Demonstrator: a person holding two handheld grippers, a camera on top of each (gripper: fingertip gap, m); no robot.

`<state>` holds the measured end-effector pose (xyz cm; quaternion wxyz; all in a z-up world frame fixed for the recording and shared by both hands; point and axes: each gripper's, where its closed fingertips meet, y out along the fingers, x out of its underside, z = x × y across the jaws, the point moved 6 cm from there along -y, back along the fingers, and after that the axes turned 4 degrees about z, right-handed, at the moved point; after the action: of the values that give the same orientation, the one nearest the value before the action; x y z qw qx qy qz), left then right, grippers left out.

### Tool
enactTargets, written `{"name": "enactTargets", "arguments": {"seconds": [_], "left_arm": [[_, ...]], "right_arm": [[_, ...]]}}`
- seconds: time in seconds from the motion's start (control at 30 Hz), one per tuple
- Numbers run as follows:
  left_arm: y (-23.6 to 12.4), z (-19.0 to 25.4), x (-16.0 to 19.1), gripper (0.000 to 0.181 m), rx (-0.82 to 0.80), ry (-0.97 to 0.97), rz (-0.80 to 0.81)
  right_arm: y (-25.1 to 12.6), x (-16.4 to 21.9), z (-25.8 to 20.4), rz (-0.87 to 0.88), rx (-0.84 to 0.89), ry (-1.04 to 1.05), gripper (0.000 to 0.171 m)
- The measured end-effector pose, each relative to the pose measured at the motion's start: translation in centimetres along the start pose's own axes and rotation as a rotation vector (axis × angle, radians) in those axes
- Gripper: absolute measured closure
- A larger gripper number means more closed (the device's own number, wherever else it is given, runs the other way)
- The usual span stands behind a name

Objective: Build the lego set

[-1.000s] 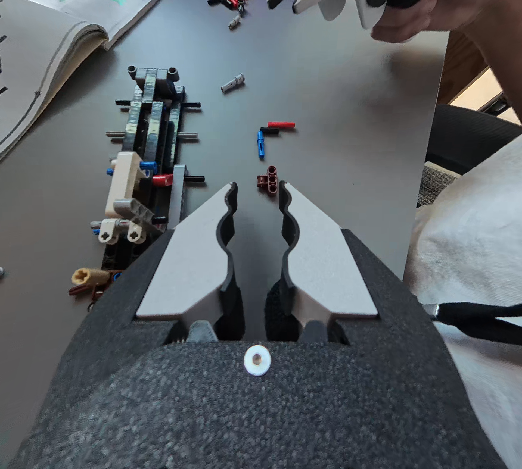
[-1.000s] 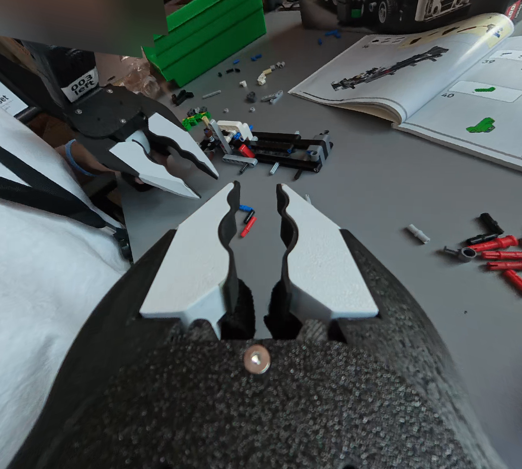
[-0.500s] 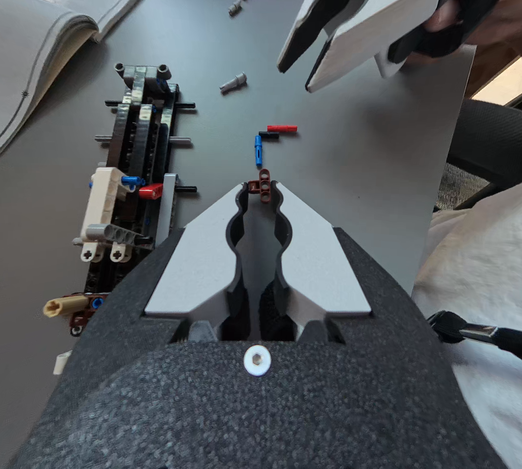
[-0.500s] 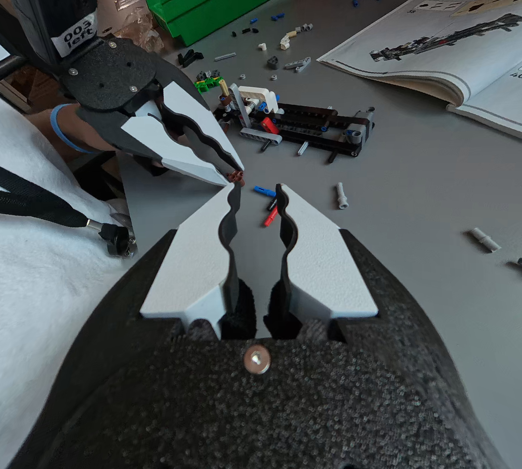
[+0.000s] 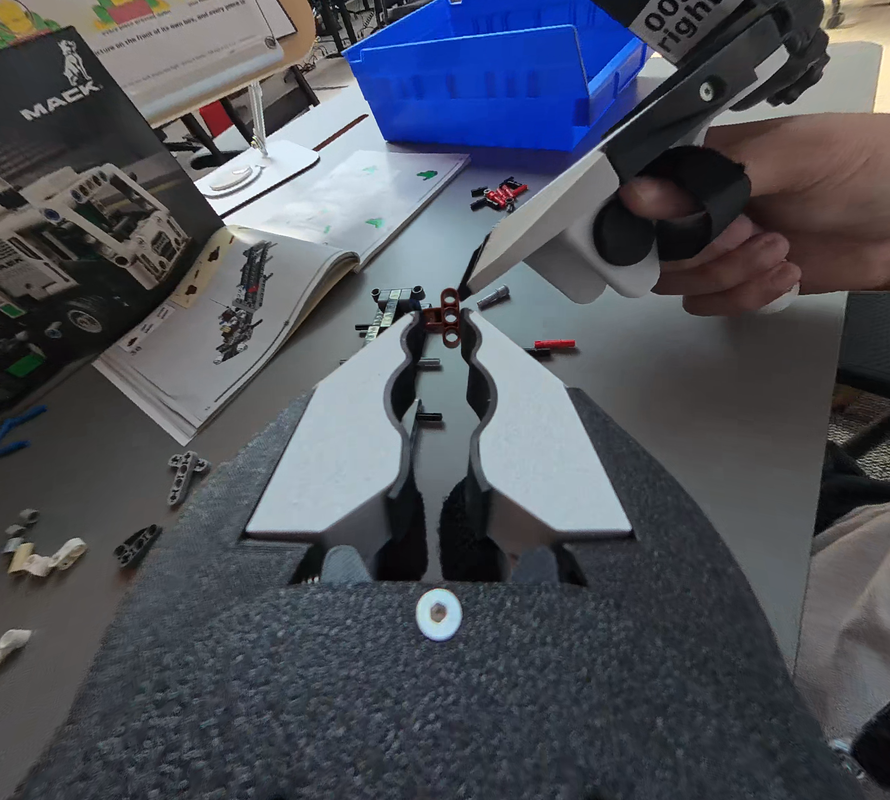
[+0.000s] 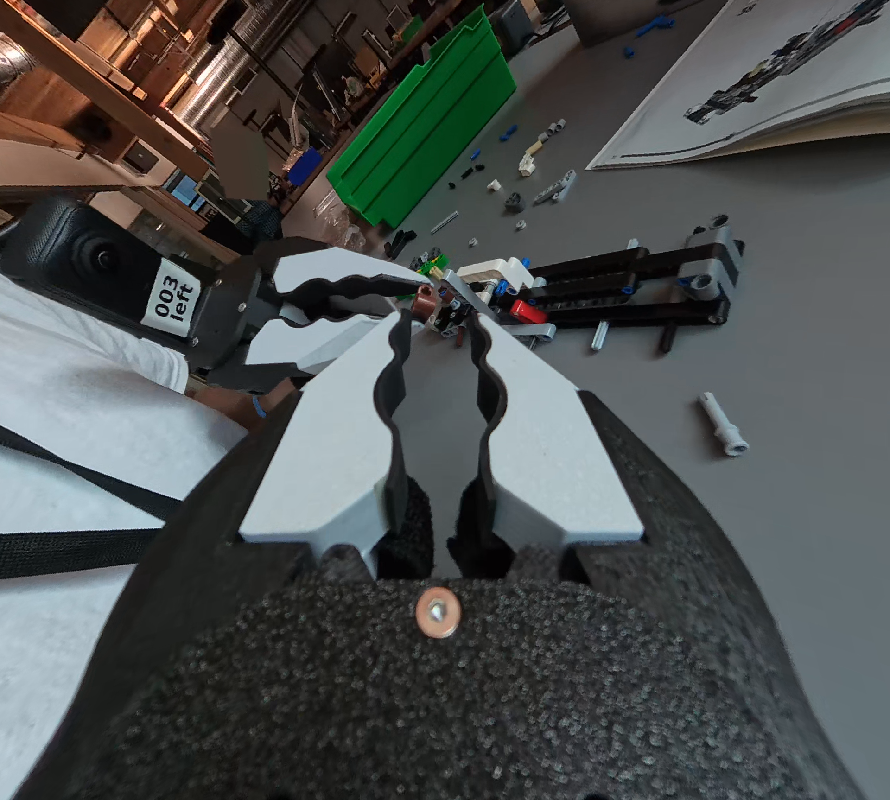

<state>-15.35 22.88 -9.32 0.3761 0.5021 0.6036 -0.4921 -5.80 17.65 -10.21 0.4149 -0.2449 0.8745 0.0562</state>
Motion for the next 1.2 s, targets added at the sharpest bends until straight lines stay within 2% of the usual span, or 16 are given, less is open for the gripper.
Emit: {"name": "enactTargets", "arguments": {"seconds": [0.37,0.47,0.57,0.7,0.8,1.0,1.1,1.13,1.17,1.2], "left_arm": [[-0.1,-0.5,0.7,0.168,0.016,-0.030,0.032],[-0.2,-0.2,0.8,0.168,0.020,-0.009,0.033],[-0.3,-0.1,0.9,0.168,0.018,0.006,0.028],[-0.2,0.1,1.1,0.166,0.016,0.012,0.007],[0.0,0.1,1.3,0.159,0.026,-0.005,-0.019],[0.2,0.4,1.5,0.166,0.032,0.011,-0.045],[-0.1,0.4,1.3,0.167,0.030,0.013,-0.030],[-0.4,0.3,1.2,0.167,0.034,0.001,-0.030],[-0.7,0.1,1.2,0.167,0.040,-0.019,-0.027],[-1.0,-0.1,1.2,0.167,0.056,-0.052,-0.019]], "right_arm": [[1.5,0.1,-0.8,-0.011,-0.061,0.055,0.151],[1.8,0.4,-0.5,-0.025,-0.022,0.042,0.163],[1.7,0.6,-0.6,-0.040,-0.015,0.045,0.164],[1.7,0.6,-1.0,-0.073,0.048,-0.041,0.165],[2.0,0.8,-1.7,-0.114,0.078,-0.111,0.165],[1.9,0.8,-1.9,-0.151,0.161,-0.200,0.164],[1.7,0.6,-2.2,-0.137,0.136,-0.220,0.162],[1.1,0.1,-2.1,-0.105,0.130,-0.230,0.148],[0.2,-0.6,-1.9,-0.075,0.132,-0.241,0.143],[-1.0,-1.2,-1.6,-0.056,0.128,-0.253,0.145]]}}
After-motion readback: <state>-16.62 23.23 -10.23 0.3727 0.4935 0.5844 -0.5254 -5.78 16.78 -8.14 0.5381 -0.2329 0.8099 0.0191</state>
